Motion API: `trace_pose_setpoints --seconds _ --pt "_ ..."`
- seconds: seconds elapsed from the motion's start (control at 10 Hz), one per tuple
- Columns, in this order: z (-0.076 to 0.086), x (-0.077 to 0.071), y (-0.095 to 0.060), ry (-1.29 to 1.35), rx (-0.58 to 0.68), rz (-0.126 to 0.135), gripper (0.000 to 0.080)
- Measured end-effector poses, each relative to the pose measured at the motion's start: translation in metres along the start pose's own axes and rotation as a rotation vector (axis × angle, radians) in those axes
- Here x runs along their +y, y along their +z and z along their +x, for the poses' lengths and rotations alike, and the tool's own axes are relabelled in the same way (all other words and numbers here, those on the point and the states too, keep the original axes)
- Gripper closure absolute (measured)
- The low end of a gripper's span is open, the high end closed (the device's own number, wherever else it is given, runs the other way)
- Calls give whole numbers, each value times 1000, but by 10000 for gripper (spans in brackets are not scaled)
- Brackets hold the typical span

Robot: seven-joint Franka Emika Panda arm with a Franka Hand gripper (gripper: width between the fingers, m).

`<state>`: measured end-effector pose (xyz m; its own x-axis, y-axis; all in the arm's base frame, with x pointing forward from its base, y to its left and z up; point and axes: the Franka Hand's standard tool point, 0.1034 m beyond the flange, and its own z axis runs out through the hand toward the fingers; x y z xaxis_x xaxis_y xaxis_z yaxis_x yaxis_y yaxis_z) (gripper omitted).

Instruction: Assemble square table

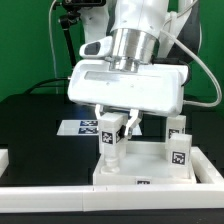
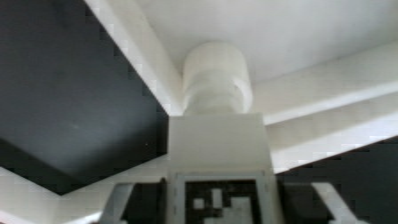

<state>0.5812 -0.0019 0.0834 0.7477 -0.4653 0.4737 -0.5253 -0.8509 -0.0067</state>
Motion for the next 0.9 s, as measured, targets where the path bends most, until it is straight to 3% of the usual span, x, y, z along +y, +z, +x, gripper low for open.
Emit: trace_pose_setpoints --seconds 0.9 --pt "2 -5 11 -26 58 2 512"
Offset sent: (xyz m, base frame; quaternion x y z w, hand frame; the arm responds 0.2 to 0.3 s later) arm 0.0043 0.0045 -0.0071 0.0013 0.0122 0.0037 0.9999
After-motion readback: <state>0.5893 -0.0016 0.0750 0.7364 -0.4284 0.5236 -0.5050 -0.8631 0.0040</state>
